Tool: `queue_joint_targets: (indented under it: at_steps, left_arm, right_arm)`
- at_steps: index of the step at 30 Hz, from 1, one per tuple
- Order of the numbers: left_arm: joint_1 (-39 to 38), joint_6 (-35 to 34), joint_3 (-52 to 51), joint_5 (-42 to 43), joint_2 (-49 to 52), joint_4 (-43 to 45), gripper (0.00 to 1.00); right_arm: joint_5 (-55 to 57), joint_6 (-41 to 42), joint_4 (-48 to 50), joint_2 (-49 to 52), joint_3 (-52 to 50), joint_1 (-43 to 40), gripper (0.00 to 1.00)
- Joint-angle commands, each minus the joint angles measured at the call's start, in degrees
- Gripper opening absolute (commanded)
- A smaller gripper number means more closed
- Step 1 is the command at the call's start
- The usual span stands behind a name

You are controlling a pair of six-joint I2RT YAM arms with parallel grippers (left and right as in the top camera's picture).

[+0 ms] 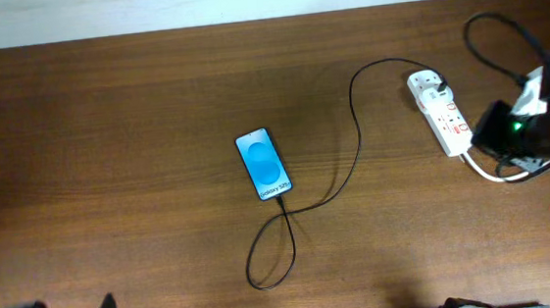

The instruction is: Plug charger to phone and switch on socket

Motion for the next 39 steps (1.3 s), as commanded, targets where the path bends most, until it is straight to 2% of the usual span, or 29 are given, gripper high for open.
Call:
queue_joint_targets:
  at_steps: [1, 5, 7, 11, 13, 16, 18, 19, 21, 23, 28, 30, 32, 36, 39]
  left_arm:
    - [0.1, -1.2, -3.5, -2.3, -2.8, -0.2, 0.89]
    - [-0.9, -1.2, -11.3, -3.3, -9.1, 2.4, 1.0]
    - [-2.1, -1.2, -13.8, -4.1, -11.1, 3.4, 0.99]
    - [-4.1, -1.2, -16.6, -11.0, -13.1, 3.6, 0.99]
    - [-4.5, -1.2, -18.5, -11.3, -13.1, 4.3, 1.0]
    - [-4.5, -1.2, -23.3, -14.6, -13.1, 6.8, 0.99]
    - [-4.5, -1.2, -27.8, -16.8, -13.1, 10.9, 0.99]
    - [-4.5, -1.2, -31.1, -16.9, -13.1, 15.5, 0.99]
    - [-4.5, -1.2, -41.0, -16.7, -13.1, 30.5, 0.99]
    - [-4.4, -2.7, -46.2, -16.5, -13.0, 38.7, 0.99]
    - [-4.4, -15.0, -49.0, -18.4, -12.9, 43.9, 0.99]
    - [-4.4, -17.9, -50.1, -22.9, -12.9, 45.5, 0.99]
    - [-4.4, -18.0, -52.4, -25.7, -12.8, 47.1, 0.99]
    - [-4.4, -18.1, -57.8, -25.7, -12.8, 49.7, 0.99]
    - [-4.4, -18.1, -62.3, -25.4, -12.8, 53.6, 0.99]
  right_arm:
    - [-1.9, 0.3, -0.1, 5.7, 1.9, -5.2, 0.09]
    - [-3.1, 0.3, 1.2, 14.2, 2.8, -6.4, 0.04]
    - [-3.1, 0.3, 1.2, 17.7, 4.7, -6.4, 0.04]
    - [-3.8, 0.8, 1.2, 25.3, 12.5, -6.4, 0.04]
    - [-4.8, 2.1, 1.7, 28.4, 15.4, -6.4, 0.04]
    - [-5.7, 4.8, 4.2, 31.8, 16.3, -6.4, 0.04]
    - [-6.3, 5.4, 5.7, 33.8, 16.3, -6.4, 0.04]
    - [-6.3, 5.4, 6.3, 34.6, 16.3, -6.4, 0.04]
    - [-6.5, 5.5, 7.6, 35.9, 16.3, -6.4, 0.04]
    - [-6.5, 6.7, 9.0, 36.9, 16.3, -6.4, 0.04]
    - [-6.9, 9.7, 12.7, 39.6, 16.3, -5.3, 0.04]
    - [-7.0, 11.2, 14.5, 41.4, 16.3, -3.3, 0.04]
    - [-7.0, 12.8, 15.9, 41.9, 16.3, -2.1, 0.04]
    - [-7.0, 17.2, 18.6, 42.4, 16.3, -0.4, 0.04]
    - [-5.4, 17.2, 19.1, 42.9, 16.3, -0.5, 0.04]
